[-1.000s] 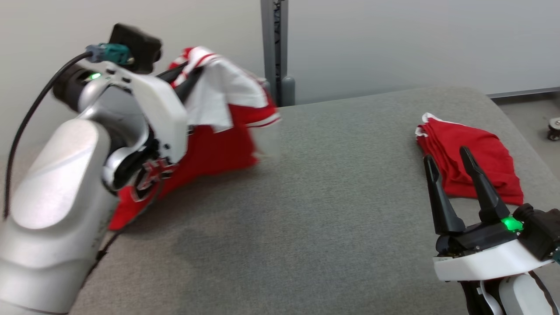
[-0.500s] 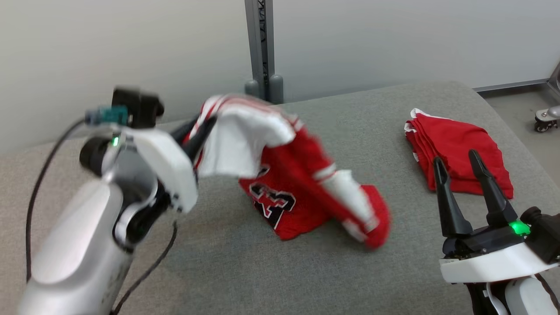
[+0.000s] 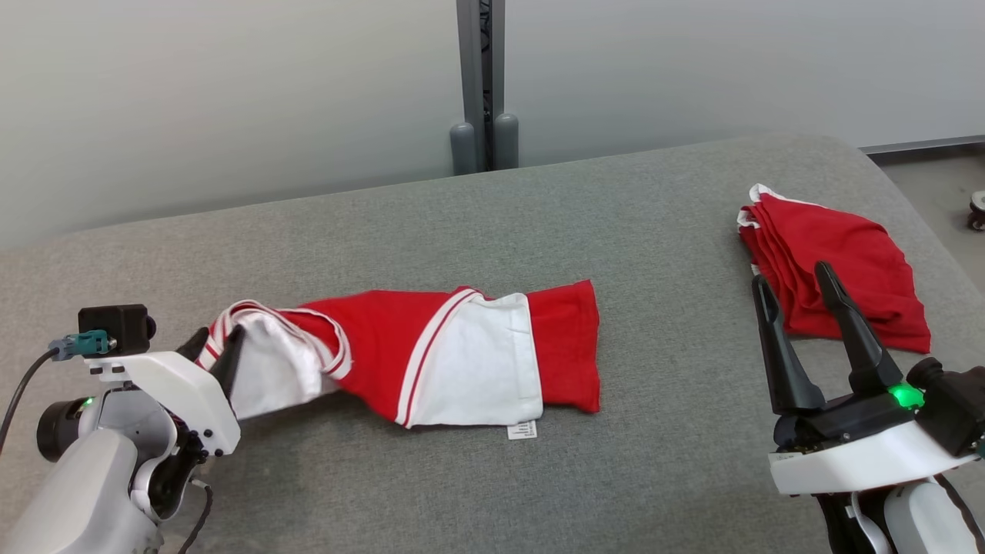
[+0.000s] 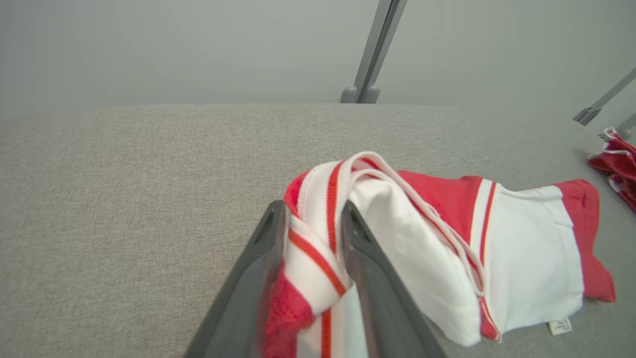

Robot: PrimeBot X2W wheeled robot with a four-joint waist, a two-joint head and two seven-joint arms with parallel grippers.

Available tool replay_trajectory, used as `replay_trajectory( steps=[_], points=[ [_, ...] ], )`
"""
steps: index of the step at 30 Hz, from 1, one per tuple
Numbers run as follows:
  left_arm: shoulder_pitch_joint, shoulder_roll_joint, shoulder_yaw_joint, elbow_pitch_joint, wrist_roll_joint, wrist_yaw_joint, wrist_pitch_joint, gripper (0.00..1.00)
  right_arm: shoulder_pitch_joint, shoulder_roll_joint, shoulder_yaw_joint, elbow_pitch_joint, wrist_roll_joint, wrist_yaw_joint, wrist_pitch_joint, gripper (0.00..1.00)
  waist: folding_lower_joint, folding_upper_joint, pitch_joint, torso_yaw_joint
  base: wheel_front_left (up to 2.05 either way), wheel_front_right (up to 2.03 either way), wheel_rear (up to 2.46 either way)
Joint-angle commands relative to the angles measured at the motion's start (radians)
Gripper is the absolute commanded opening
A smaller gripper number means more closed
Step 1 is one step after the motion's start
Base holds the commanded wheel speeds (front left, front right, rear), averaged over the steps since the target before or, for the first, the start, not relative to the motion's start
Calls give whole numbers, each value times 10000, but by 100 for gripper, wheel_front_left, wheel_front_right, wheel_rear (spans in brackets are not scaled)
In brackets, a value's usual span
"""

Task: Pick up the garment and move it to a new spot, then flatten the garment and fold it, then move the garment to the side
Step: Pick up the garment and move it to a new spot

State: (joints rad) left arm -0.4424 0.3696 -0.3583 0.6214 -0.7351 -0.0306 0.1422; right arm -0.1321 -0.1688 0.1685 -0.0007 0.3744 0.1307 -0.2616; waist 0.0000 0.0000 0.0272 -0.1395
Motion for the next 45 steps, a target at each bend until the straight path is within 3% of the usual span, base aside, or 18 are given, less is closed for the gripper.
replay_trajectory(
  steps=[1,6,13,23,32,39,45],
  points=[
    [-278,5,-61,272,136,-161,-265,100,-26,-103,10,27,61,1,-46,100,0,0,11,83,0,0,0],
    [-577,-73,-331,663,490,-366,-954,100,-13,-162,43,56,59,1,-46,100,0,0,-25,262,0,0,0],
    [-565,133,-380,3,943,-143,-1857,100,190,-162,46,108,28,1,-46,100,0,0,-170,437,0,0,0],
    [1265,-261,89,-2699,1087,1157,-3614,100,452,-165,13,287,119,1,-46,100,0,0,23,652,0,0,0],
    [3123,-1103,776,-4081,2150,2084,-4080,100,591,-183,-166,558,185,1,-46,100,0,0,92,715,0,0,0],
    [4354,-2136,1885,-5172,3359,1822,-4078,100,796,-202,-383,631,197,1,-46,100,0,0,-102,900,0,0,0],
    [4678,-2520,2151,-5364,4396,1524,-4080,100,791,-245,-411,610,73,1,-46,100,0,0,-202,1013,0,0,0]
  ],
)
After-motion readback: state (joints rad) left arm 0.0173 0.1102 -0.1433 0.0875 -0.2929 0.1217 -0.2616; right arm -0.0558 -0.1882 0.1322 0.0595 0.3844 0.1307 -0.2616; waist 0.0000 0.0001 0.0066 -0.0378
